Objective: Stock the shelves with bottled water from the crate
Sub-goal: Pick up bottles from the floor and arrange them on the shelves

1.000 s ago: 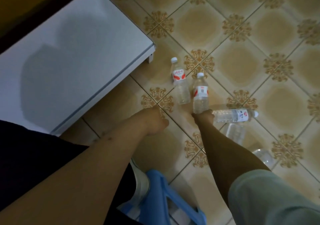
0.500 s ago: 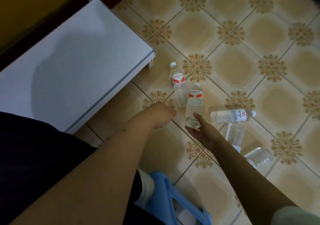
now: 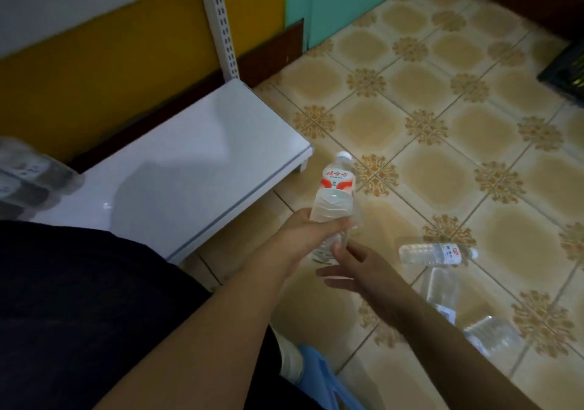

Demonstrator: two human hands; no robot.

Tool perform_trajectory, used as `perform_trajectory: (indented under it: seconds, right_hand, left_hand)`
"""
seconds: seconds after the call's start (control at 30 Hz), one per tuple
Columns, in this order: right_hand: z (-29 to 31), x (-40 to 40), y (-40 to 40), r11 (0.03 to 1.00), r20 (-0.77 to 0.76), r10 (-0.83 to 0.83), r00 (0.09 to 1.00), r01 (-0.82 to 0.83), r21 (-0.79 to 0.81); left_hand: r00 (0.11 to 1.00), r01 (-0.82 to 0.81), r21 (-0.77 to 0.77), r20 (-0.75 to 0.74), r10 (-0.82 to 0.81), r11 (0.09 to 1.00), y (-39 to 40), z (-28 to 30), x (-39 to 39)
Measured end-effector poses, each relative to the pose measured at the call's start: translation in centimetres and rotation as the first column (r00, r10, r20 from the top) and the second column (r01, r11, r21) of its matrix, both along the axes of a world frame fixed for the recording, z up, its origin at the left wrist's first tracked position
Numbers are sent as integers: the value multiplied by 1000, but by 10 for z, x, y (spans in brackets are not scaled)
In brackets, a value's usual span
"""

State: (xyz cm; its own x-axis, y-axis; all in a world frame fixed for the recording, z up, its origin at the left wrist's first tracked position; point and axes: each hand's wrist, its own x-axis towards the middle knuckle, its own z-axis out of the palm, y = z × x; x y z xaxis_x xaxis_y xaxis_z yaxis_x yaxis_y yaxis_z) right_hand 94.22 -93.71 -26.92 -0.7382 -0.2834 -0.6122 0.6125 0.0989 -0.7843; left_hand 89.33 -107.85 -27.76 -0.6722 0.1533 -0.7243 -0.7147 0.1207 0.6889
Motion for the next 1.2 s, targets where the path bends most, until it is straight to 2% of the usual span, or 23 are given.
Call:
perform_trajectory:
  seconds: [0.07,0.13,0.23,0.37,0.47,0.57,0.7,0.83,0.9,1.03,1.13,1.2]
  right_hand:
    - [16,-9,1,970,-123,143,982,-114,214]
    - [28,-29,2,936,-225,179,958,-96,338]
    - [35,-77,-10,962,-270,75,960,2,273]
    - [60,-139,-54,983,-231,63,971,-20,184]
    - [96,-150,-84,969,-256,125,959,-62,240]
    - [146,-136,-97,970,-341,161,926,-85,227]
    - [237,-94,-117,976,-593,215,776,-147,161]
    - [326,-55,-144,980,-804,188,564,-164,114]
    - [366,-41,-165,975,-865,180,468,-204,93]
    - [427,-24,-217,953,-942,133,307,-301,37]
    - [455,-27,-262,938,-967,113,227,-344,29]
    - [464,-36,-295,932,-973,116,201,-360,38]
  left_hand:
    - [995,-95,-25,-29,94,995,-13,9,7]
    - [983,-167,-46,-84,162,985,-28,18,12]
    - [975,-161,-101,-171,142,982,-54,31,19]
    - [950,-144,-121,-294,103,982,-76,57,32]
    - [903,-171,-130,-418,102,977,-89,82,48]
    - [851,-179,-171,-521,65,969,-105,115,71]
    - [749,-232,-183,-660,56,955,-126,173,104]
    - [615,-324,-253,-788,-1,912,-148,243,132]
    - [547,-406,-356,-832,-89,842,-164,275,142]
    - [391,-667,-457,-887,-246,588,-208,325,153]
    - [378,-817,-476,-868,-322,326,-253,345,149]
    - [431,-850,-506,-828,-360,147,-283,352,140]
